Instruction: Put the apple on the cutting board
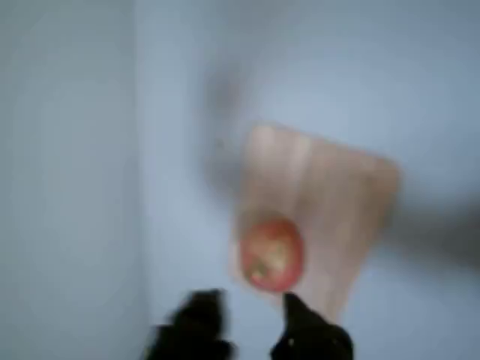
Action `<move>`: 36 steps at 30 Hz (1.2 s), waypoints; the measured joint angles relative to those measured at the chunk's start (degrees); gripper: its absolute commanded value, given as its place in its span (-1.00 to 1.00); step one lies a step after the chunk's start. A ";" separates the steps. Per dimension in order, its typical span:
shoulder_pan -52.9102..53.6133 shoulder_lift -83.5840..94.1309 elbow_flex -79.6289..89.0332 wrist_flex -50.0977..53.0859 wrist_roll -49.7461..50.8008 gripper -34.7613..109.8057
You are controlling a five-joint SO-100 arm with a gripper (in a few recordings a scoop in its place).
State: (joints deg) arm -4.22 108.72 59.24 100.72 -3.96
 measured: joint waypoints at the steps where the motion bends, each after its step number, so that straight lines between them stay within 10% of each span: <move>1: 1.41 3.52 3.69 -0.18 0.00 -0.52; 12: 8.96 40.34 45.26 -11.07 -4.04 -0.52; 36: 15.21 55.81 96.86 -30.94 -9.32 -0.52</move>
State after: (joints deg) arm 10.99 164.53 156.09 69.79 -13.27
